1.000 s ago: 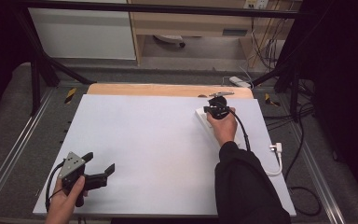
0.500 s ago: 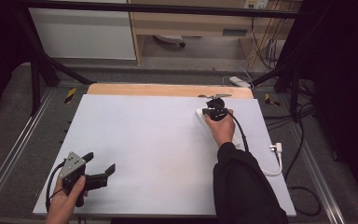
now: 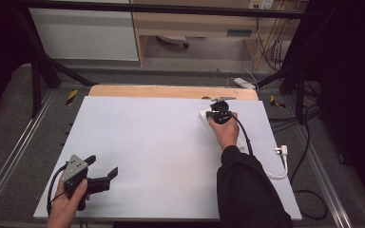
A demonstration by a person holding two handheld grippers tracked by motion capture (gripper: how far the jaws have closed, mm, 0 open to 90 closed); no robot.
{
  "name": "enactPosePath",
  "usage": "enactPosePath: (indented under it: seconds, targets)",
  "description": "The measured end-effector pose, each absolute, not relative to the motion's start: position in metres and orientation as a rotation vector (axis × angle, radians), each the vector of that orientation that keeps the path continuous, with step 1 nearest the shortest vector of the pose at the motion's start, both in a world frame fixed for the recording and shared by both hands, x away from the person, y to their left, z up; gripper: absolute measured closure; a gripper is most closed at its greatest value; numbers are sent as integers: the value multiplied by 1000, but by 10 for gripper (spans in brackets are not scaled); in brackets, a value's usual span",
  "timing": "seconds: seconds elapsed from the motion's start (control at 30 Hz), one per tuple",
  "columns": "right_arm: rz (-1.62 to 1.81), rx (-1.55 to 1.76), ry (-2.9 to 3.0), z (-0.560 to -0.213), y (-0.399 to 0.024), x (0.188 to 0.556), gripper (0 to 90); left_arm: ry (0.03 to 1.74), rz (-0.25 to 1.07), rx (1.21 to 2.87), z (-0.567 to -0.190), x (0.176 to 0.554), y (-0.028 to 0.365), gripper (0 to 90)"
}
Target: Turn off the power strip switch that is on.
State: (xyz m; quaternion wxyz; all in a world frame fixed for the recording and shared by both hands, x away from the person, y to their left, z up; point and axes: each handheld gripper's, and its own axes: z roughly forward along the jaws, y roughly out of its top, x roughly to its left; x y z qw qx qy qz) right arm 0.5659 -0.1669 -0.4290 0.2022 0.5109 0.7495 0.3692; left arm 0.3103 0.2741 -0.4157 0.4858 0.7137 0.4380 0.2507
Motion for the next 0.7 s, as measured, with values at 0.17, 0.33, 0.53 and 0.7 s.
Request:
enactPosePath:
  seconds: [0.17,0.33,0.53,0.7]
  targets:
    - [1027,1425,2096,-429,-167,566,900,1065,611,1739,-416,310,274,48]
    - [1028,1425,2093,-429,-166,566,900,1064,609,1739,-415,310,274,48]
    - [1029,1422,2099,-429,-165,566,900,1064,610,1740,-416,310,274,48]
    - [1032,1421,2098,-429,-165,566,900,1064,611,1741,-416,310,274,48]
